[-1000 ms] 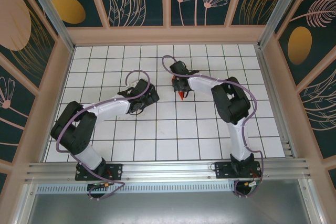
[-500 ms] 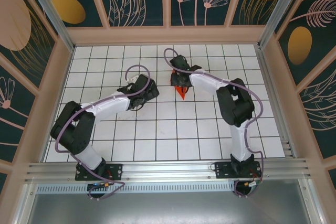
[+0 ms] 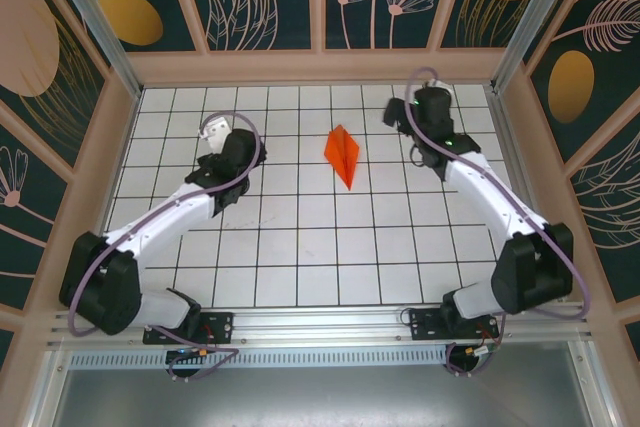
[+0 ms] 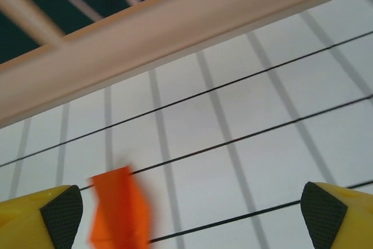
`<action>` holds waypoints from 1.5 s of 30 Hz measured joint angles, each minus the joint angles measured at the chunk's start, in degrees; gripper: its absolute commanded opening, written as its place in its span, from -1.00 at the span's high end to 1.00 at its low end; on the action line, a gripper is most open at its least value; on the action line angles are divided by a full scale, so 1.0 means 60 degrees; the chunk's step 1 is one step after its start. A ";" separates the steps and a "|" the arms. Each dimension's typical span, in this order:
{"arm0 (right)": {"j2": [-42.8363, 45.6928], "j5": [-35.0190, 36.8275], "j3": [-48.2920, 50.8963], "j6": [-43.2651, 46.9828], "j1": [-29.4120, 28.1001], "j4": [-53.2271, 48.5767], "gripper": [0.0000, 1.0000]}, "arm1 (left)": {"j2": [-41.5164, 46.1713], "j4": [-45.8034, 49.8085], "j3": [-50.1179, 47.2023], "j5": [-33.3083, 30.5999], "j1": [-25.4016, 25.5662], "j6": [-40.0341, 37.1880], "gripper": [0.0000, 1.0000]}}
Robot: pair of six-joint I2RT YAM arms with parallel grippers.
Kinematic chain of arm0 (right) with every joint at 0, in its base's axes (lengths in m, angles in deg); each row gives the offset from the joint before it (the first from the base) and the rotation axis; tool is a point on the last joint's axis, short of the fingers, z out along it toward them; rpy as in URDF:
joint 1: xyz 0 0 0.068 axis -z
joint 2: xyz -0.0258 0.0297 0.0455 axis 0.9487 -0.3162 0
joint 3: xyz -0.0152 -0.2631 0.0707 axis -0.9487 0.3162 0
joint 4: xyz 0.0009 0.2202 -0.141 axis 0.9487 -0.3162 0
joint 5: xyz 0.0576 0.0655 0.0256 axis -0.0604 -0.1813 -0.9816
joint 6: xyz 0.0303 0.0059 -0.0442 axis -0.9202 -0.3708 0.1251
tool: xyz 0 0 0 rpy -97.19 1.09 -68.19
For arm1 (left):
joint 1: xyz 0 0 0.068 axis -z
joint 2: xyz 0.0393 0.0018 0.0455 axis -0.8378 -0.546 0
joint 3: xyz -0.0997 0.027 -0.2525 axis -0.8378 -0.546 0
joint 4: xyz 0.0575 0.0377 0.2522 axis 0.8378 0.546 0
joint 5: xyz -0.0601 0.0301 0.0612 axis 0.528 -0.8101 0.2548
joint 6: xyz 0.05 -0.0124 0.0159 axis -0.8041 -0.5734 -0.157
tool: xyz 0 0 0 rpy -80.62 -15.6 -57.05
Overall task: Fold a paper plane with a square sheet of paper (pick it up from the middle)
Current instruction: Reset both arms
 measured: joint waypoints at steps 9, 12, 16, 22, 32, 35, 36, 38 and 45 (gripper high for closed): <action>0.0892 0.1111 0.3916 0.0361 0.2973 0.2601 -0.98 | 0.0783 -0.2499 -0.3020 -0.2251 -0.1060 -0.2124 -0.97; 0.0856 0.1169 0.4998 0.0707 0.3184 0.3785 -0.98 | 0.0947 -0.3508 -0.3676 -0.2124 -0.1621 -0.2754 -0.97; 0.0415 0.1060 0.5865 0.1242 0.3177 0.5337 -0.97 | 0.1169 -0.5111 -0.4353 -0.1315 -0.2208 -0.3814 -0.97; -0.0084 0.0568 0.6539 0.1985 0.3177 0.7522 -0.98 | 0.1155 -0.7267 -0.5173 0.0463 -0.3075 -0.4772 -0.97; -0.0685 -0.0758 0.7071 0.2495 0.3249 1.0043 -0.98 | -0.0015 -1.0200 -0.5923 0.2495 -0.3774 -0.5643 -0.97; -0.0703 -0.1031 0.7326 0.2568 0.3260 1.0411 -0.97 | -0.0266 -1.0714 -0.5923 0.2936 -0.4007 -0.5679 -0.97; -0.0703 -0.1129 0.7420 0.2583 0.3271 1.0568 -0.98 | -0.0372 -1.0899 -0.5923 0.3089 -0.4087 -0.5697 -0.97; -0.0703 -0.1308 0.7621 0.2677 0.3279 1.0870 -0.98 | -0.0608 -1.1271 -0.5923 0.3370 -0.4240 -0.5694 -0.97; -0.0852 -0.1858 0.7996 0.3031 0.3224 1.1927 -0.98 | -0.1279 -1.2302 -0.6098 0.3861 -0.4426 -0.5694 -0.97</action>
